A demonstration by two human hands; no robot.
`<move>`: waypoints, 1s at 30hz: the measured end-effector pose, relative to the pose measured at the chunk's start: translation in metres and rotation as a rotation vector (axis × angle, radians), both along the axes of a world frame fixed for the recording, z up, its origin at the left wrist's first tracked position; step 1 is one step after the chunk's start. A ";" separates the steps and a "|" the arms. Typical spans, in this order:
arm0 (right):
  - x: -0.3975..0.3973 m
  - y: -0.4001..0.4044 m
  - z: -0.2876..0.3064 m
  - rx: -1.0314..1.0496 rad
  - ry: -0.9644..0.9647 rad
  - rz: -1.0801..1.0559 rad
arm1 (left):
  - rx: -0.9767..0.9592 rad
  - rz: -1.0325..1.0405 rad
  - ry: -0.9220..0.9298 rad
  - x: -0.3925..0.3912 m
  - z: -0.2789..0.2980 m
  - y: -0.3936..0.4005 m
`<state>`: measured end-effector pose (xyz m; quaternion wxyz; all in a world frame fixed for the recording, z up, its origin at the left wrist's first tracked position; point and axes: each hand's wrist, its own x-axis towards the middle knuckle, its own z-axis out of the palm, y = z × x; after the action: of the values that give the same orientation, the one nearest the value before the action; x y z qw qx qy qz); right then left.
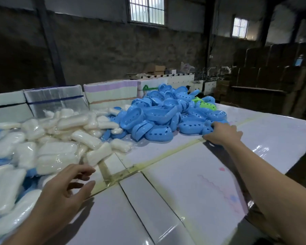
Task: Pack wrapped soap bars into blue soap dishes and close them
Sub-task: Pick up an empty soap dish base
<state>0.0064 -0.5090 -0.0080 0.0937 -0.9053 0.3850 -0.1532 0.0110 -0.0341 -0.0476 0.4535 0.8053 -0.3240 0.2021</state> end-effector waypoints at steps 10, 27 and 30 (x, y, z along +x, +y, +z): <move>0.006 -0.037 -0.016 -0.224 0.041 -0.133 | -0.026 0.010 0.042 0.010 -0.008 0.005; 0.073 0.260 0.027 0.665 -0.573 0.828 | -0.025 0.177 0.025 -0.003 0.008 -0.008; 0.067 0.299 0.002 0.535 -0.525 0.929 | -0.030 0.214 -0.039 -0.003 0.014 -0.004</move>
<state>0.0737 -0.2100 -0.0059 0.4676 -0.8558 -0.0621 -0.2126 0.0082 -0.0384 -0.0333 0.4348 0.8244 -0.2419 0.2698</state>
